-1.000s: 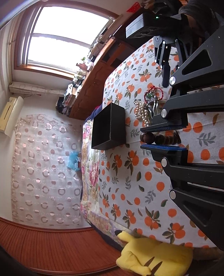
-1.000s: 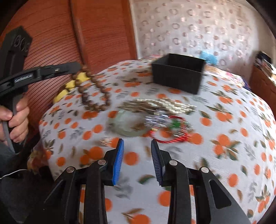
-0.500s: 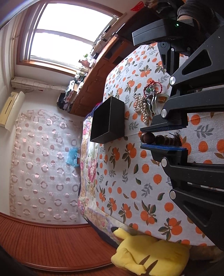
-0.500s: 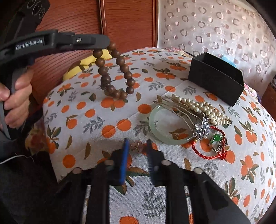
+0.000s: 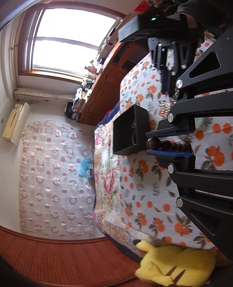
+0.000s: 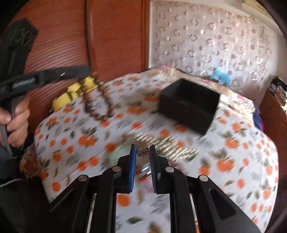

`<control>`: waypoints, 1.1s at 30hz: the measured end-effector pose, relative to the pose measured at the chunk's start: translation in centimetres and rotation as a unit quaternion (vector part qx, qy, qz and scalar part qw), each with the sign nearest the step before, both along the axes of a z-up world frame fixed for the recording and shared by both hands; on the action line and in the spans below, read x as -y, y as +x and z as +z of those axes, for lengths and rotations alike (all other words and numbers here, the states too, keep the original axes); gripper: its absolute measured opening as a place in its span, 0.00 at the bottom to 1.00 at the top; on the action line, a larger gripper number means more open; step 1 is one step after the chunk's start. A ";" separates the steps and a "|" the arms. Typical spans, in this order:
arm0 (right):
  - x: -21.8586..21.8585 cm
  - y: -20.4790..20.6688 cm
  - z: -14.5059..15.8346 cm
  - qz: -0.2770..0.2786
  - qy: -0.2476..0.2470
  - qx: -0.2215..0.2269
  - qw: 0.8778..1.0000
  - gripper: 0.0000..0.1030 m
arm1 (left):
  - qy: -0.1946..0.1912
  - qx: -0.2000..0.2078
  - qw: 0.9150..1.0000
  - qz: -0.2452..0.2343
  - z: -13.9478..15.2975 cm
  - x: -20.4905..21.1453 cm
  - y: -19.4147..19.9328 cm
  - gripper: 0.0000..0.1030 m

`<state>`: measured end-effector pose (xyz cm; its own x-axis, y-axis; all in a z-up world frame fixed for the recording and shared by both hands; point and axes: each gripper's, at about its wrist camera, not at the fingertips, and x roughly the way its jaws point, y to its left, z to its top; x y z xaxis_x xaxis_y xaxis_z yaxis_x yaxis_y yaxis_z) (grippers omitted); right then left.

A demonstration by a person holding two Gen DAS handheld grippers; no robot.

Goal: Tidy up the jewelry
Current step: 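Lift the bead bracelet with the left tool and carry it over the black box, then lower the bead bracelet into the box and open the left tool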

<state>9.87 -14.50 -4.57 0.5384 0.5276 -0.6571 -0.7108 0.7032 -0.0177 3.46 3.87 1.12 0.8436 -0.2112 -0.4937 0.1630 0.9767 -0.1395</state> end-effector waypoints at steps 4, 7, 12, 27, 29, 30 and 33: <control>0.9 3.1 1.5 -0.029 0.010 0.015 0.999 0.16 | 0.012 0.008 1.000 -0.004 0.8 0.9 1.8 0.12; 1.4 5.9 2.1 -0.051 0.015 0.018 0.998 0.16 | 0.018 0.008 1.000 -0.005 1.1 1.3 3.3 0.12; 1.5 9.1 2.2 -0.071 0.023 0.017 0.997 0.16 | 0.023 0.003 1.000 -0.003 1.4 1.6 5.5 0.12; 1.9 14.9 0.7 -0.091 0.054 -0.024 0.994 0.33 | 0.048 0.003 0.999 -0.001 3.4 3.8 11.4 0.12; 2.3 15.0 0.6 -0.094 0.058 -0.025 0.994 0.33 | 0.052 0.002 0.999 -0.001 3.4 4.2 11.9 0.12; 2.6 14.9 0.6 -0.097 0.059 -0.025 0.993 0.33 | 0.054 0.001 0.999 -0.002 3.4 4.4 12.1 0.12; 3.6 14.6 0.4 -0.104 0.061 -0.026 0.992 0.33 | 0.063 -0.002 0.998 -0.004 3.3 5.0 12.8 0.12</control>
